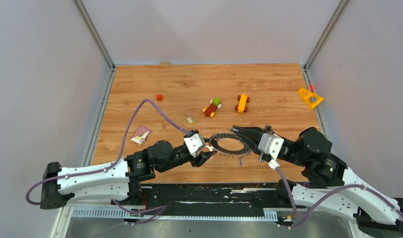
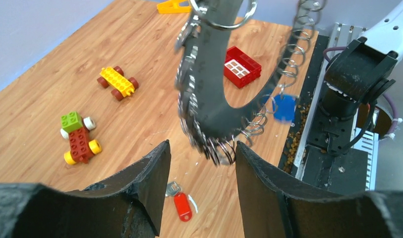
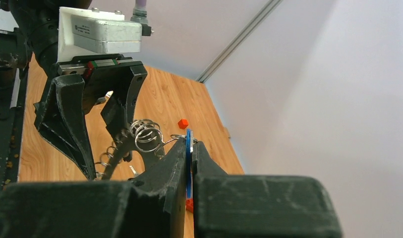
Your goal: Remove the keys from the keyring
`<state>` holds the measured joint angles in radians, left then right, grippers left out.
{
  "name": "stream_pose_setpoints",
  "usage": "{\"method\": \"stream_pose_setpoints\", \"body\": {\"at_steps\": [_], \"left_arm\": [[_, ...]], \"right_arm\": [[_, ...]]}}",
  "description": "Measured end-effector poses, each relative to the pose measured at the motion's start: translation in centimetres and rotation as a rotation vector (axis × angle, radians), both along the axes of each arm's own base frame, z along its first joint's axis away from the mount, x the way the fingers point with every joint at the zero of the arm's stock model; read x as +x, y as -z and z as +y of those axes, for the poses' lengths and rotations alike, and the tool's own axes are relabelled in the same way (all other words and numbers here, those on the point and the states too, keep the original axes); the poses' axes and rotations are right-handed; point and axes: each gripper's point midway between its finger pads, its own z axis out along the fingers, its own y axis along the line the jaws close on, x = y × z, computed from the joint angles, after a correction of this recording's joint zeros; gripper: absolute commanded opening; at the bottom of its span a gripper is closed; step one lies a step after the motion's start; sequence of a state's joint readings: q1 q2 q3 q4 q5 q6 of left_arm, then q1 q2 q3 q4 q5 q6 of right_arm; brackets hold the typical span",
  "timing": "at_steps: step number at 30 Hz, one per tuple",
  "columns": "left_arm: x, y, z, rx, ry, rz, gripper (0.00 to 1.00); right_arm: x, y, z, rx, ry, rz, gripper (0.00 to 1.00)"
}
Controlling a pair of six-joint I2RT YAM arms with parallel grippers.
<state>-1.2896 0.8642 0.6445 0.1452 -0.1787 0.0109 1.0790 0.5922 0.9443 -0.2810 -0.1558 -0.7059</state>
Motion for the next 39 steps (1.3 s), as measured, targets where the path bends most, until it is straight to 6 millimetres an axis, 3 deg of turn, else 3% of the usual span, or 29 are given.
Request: {"method": "stream_pose_setpoints", "body": {"at_steps": [15,39], "left_arm": [[0.4,-0.5,0.7,-0.006,-0.029,-0.010,0.61],[1.4,-2.4,3.9,-0.044,-0.135,-0.040,0.76]], "right_arm": [[2.1,1.5,-0.1,-0.031,0.135,0.241,0.00],[4.6,-0.4,-1.4,0.076,0.333,0.423,0.00]]}}
